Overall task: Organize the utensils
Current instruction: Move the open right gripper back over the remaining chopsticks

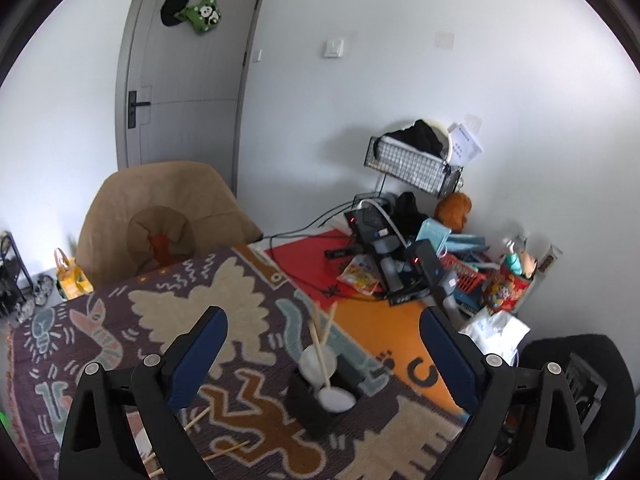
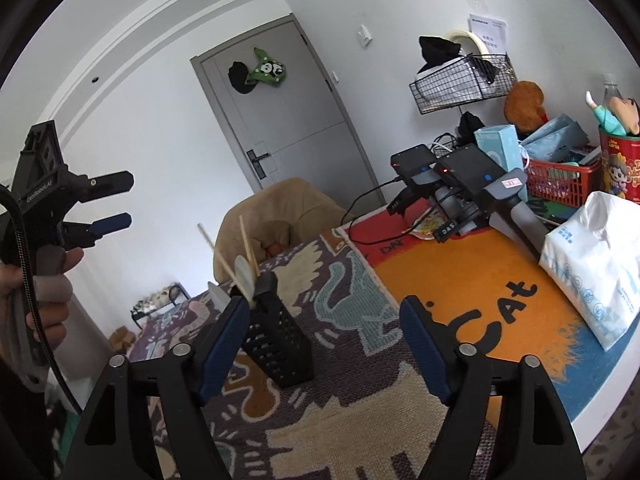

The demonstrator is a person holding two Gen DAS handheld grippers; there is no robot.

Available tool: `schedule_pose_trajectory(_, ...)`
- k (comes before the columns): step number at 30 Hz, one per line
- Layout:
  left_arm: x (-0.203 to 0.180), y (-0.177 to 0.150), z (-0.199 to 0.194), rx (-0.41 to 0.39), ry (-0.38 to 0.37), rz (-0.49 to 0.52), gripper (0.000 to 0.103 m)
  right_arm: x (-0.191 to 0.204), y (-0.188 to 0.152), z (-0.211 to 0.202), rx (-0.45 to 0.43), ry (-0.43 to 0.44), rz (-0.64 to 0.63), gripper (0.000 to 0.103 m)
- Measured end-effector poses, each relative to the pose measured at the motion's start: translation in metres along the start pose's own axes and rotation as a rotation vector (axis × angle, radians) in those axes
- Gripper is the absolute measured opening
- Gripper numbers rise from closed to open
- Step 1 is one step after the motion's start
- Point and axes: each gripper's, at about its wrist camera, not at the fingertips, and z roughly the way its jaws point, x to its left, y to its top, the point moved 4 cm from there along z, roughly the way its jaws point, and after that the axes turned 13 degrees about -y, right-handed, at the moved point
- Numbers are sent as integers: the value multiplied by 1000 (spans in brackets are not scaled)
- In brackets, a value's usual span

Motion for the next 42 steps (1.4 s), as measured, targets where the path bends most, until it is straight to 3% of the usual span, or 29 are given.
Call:
schedule_pose_trajectory(14, 81, -55, -64, -30, 94, -119, 95, 52, -30, 14, 70, 22, -83, 79)
schedule_pose_trajectory(17, 100, -75, -74, -31, 107, -164, 90, 64, -39, 15, 82, 24, -98, 88)
schedule_pose_trajectory(27, 154, -145, -107, -10, 157, -305, 79, 113, -67, 27, 152, 64, -182, 88)
schedule_pose_trajectory(34, 178, -176, -127, -15, 184, -377, 73, 136, -84, 36, 201, 91, -213, 88)
schedule_pose_trajectory(42, 226, -218, -132, 9, 213, -584, 59, 147, -95, 46, 249, 107, -227, 88)
